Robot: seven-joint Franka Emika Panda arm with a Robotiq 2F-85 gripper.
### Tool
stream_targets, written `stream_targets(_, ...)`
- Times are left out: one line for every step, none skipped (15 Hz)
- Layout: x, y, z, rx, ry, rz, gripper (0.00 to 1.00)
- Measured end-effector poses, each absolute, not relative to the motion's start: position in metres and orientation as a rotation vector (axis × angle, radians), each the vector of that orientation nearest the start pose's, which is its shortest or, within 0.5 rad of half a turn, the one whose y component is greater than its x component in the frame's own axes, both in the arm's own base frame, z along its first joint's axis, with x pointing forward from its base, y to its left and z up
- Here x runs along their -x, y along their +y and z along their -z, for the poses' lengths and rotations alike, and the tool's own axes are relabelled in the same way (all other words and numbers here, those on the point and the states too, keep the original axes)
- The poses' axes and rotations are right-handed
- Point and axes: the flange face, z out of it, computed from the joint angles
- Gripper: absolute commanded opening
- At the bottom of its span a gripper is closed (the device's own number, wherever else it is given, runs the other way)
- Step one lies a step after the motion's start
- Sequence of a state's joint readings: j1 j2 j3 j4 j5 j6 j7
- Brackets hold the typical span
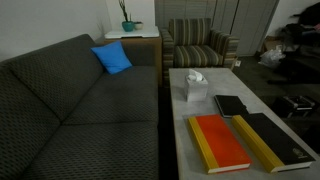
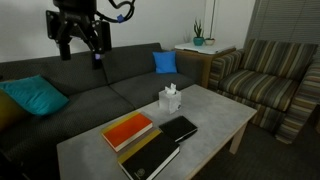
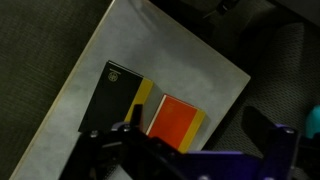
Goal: Open the biggest book
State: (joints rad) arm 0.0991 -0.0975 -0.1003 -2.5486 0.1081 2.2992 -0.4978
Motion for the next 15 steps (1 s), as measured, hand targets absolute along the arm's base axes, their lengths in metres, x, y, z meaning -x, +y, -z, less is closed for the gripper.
stream_targets(-0.430, -0.002, -0.282, 2.948, -0.612, -0.224, 1.00)
stream_targets(-0.429, -0.007, -0.272, 2.947, -0.593, -0.254, 1.00)
stream_targets(-0.428, -0.013, -0.261, 2.946, -0.571, -0.283, 1.00)
stream_targets(-0.426, -0.018, -0.251, 2.944, -0.550, -0.310, 1.00)
stream_targets(-0.424, -0.025, -0.241, 2.942, -0.527, -0.339, 1.00)
stream_targets(-0.422, -0.031, -0.232, 2.938, -0.504, -0.367, 1.00)
stream_targets(-0.420, -0.038, -0.222, 2.933, -0.481, -0.395, 1.00)
stream_targets(-0.417, -0.046, -0.214, 2.925, -0.463, -0.421, 1.00)
stream_targets(-0.414, -0.053, -0.207, 2.908, -0.446, -0.443, 1.00)
stream_targets(-0.413, -0.059, -0.203, 2.893, -0.435, -0.452, 1.00)
stream_targets(-0.413, -0.063, -0.202, 2.888, -0.429, -0.453, 1.00)
stream_targets(-0.414, -0.065, -0.202, 2.886, -0.426, -0.452, 1.00)
stream_targets(-0.414, -0.065, -0.202, 2.886, -0.426, -0.452, 1.00)
stream_targets(-0.415, -0.065, -0.203, 2.886, -0.427, -0.451, 1.00)
stream_targets(-0.415, -0.065, -0.203, 2.886, -0.427, -0.451, 1.00)
